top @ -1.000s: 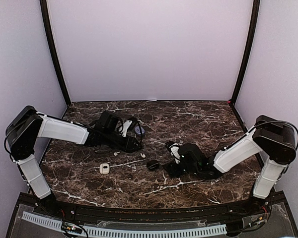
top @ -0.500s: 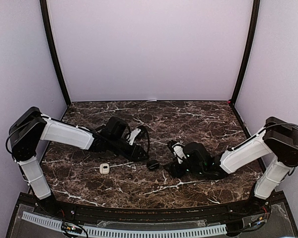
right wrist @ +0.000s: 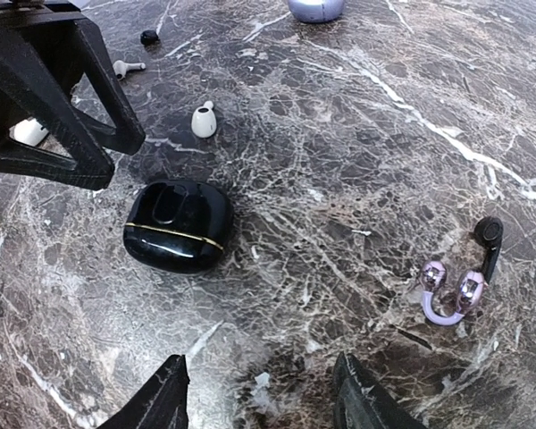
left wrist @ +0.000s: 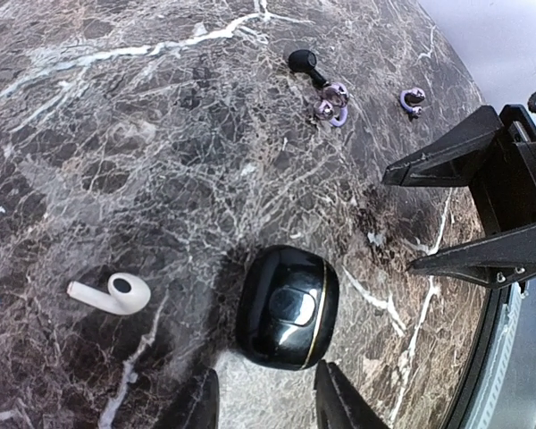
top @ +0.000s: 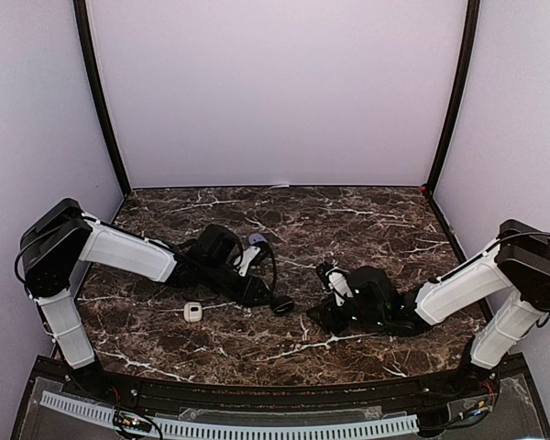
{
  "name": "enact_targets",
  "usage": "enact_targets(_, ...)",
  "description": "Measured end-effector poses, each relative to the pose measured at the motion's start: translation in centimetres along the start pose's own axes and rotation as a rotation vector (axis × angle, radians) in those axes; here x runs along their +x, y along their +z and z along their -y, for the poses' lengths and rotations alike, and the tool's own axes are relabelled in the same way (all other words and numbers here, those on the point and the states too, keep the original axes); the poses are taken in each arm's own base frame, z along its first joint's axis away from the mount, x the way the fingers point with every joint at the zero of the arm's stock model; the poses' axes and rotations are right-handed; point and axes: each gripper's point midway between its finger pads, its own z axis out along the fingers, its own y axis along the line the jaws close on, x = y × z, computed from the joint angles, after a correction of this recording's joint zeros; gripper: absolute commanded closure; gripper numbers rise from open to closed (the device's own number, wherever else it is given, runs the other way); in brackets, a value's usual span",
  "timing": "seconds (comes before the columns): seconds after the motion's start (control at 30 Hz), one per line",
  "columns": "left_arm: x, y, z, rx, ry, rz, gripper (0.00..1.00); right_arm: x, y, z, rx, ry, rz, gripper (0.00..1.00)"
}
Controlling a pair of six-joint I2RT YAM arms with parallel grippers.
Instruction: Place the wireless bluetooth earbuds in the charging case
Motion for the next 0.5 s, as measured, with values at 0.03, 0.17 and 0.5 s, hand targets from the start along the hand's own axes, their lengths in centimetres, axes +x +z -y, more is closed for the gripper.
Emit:
enact_targets(0.03,-0.1,0.0,-0.1,-0.002,-0.004,0.002,0.60,0.0,0.0,-0.1,-0.004,0.002,0.001,0.49)
enact_targets(0.17,-0.3,-0.2,-0.8,-0.012,-0.045,0.011,0.66,0.0,0.1,-0.3,-0.017,0.011,0.002,0.50)
enact_targets(0.5,0.1,-0.8,-3.4,-0.046,-0.120,0.017,0.96,1.0,0.7,-0.2,-0.020,0.017,-0.027,0.49)
